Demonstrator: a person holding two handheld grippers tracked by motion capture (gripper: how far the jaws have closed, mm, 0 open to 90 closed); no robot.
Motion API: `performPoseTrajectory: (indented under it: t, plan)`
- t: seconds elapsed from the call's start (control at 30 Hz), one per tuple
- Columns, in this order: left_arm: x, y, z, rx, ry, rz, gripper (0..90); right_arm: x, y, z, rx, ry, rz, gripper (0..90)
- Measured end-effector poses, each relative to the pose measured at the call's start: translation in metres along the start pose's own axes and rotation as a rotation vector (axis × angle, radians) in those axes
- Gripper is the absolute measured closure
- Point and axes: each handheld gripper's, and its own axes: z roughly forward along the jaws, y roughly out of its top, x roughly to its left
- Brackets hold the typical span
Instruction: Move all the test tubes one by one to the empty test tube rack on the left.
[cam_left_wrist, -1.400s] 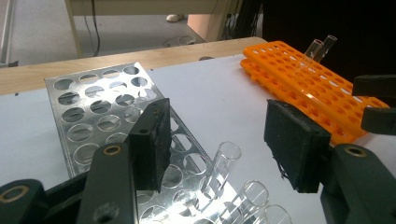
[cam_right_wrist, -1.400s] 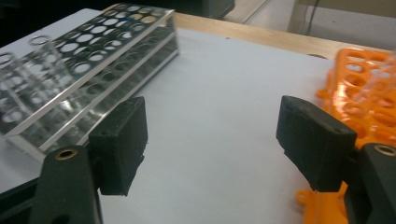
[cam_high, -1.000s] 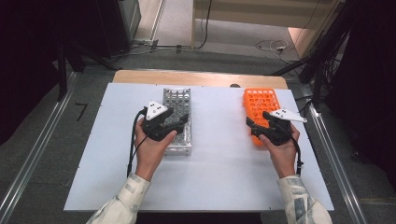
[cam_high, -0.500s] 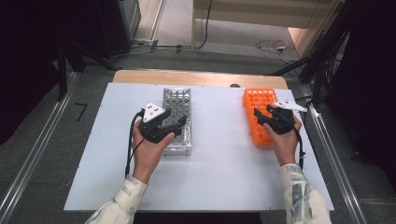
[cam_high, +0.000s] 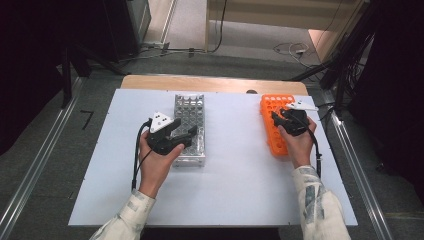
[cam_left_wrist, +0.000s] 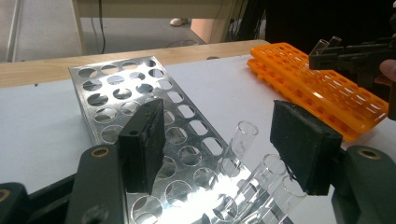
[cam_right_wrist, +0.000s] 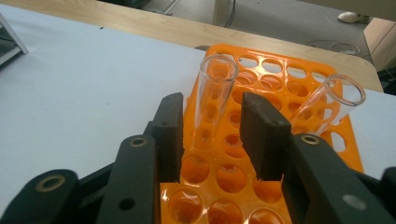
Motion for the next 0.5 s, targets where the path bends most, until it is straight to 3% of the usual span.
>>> performPoseTrajectory:
  t: [0.2,0.5]
  plan:
    - [-0.001,0.000,0.000,0.001,-0.002,0.000,35.8,0.000,0.001,0.008,0.038,-0.013,-0.011,64.2]
    - [-0.002,0.000,-0.001,-0.001,-0.007,0.003,36.0,0.002,0.002,0.014,0.052,-0.008,-0.012,72.5]
